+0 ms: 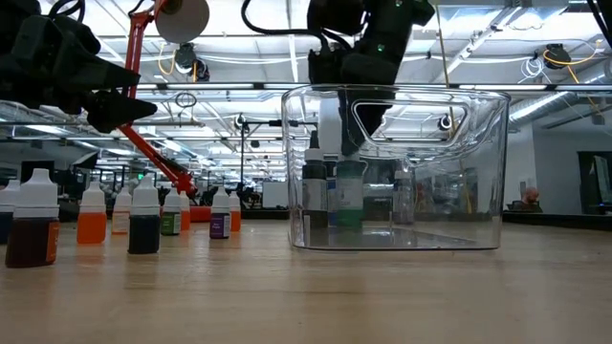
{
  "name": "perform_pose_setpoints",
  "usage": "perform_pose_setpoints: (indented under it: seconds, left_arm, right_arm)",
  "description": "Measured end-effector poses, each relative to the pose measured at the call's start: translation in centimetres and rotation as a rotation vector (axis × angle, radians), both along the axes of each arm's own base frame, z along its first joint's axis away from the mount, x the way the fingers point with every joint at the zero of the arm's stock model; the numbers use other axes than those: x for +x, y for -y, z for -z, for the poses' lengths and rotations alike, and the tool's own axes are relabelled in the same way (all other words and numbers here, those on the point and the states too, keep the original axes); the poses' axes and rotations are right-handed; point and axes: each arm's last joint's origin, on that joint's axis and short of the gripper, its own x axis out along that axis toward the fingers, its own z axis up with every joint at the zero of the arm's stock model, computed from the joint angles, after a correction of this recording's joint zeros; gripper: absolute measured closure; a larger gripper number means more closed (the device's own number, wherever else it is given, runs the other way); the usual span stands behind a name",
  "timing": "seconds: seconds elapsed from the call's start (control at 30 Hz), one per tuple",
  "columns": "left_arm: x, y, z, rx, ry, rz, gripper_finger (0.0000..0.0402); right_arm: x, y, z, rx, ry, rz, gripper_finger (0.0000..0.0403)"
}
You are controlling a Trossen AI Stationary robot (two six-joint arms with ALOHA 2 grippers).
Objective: Pick & Place food coloring
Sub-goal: Put the green food coloring bottle into the transparent container, then put the purple food coloring bottle into the transparent container
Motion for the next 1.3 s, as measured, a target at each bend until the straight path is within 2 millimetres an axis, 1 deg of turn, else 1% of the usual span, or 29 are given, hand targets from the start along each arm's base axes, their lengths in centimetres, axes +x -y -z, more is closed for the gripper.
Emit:
perform_pose_setpoints:
  seconds: [0.07, 0.13, 0.23, 0.33, 0.4, 0.53, 0.6, 0.7, 0.77, 0.8, 0.87, 0.9, 1.03, 1.13, 1.2, 1.3]
  left_arm:
    - [0.0, 0.0, 0.0, 0.000, 0.000, 0.000, 0.0036]
    - [0.0, 0.0, 0.0, 0.000, 0.000, 0.000, 0.0036]
    - [0.0, 0.0, 0.0, 0.000, 0.000, 0.000, 0.0036]
    - [0.0, 0.0, 0.0, 0.000, 0.000, 0.000, 0.0036]
    - [0.0, 0.0, 0.0, 0.000, 0.000, 0.000, 0.0036]
    - [0.0, 0.0, 0.0, 0.000, 0.000, 0.000, 0.0036]
    - [0.0, 0.0, 0.0, 0.000, 0.000, 0.000, 0.0036]
    - [0.0, 0.0, 0.0, 0.000, 0.000, 0.000, 0.0036]
    - [0.0, 0.0, 0.0, 0.000, 0.000, 0.000, 0.0036]
    - [0.0, 0.0, 0.0, 0.000, 0.000, 0.000, 0.0036]
    - [0.0, 0.0, 0.0, 0.000, 0.000, 0.000, 0.0036]
    - [0.0, 0.0, 0.0, 0.000, 0.000, 0.000, 0.0036]
    - [0.0, 0.0, 0.0, 0.000, 0.000, 0.000, 0.0036]
    - [0.0, 0.0, 0.0, 0.000, 0.000, 0.000, 0.0036]
    - [0.0, 0.0, 0.0, 0.000, 0.000, 0.000, 0.0036]
    - [0.0, 0.0, 0.0, 0.000, 0.000, 0.000, 0.0036]
  right_arm:
    - [0.1, 0.0, 0.0, 0.002, 0.011, 0.009, 0.0189]
    - [0.2, 0.0, -0.1, 0.003, 0.021, 0.013, 0.0167]
    - [0.3, 0.0, -0.2, 0.004, 0.035, 0.016, 0.0154]
    - [0.0, 0.0, -0.9, 0.004, 0.053, 0.019, 0.0154]
    - [-0.5, 0.0, -1.8, 0.000, 0.076, 0.023, 0.0158]
    - [-1.8, 0.0, -4.5, -0.013, 0.145, 0.045, 0.0166]
    - [-2.9, 0.2, -6.0, -0.076, 0.167, 0.061, 0.0169]
    - [-5.0, 0.8, -8.1, -0.258, 0.156, 0.107, 0.0170]
    - [-6.5, 1.9, -9.1, -0.379, 0.131, 0.178, 0.0170]
    - [-7.2, 2.6, -9.5, -0.410, 0.115, 0.221, 0.0170]
    - [-8.4, 4.6, -9.9, -0.407, 0.081, 0.309, 0.0170]
    - [-8.9, 5.7, -9.9, -0.378, 0.066, 0.345, 0.0170]
    - [-10.4, 9.8, -8.5, -0.306, 0.014, 0.450, 0.0171]
    - [-11.3, 12.4, -7.3, -0.239, 0.013, 0.506, 0.0171]
    - [-11.9, 13.6, -6.6, -0.170, 0.014, 0.534, 0.0169]
    - [-12.4, 14.6, -5.9, -0.109, 0.056, 0.550, 0.0167]
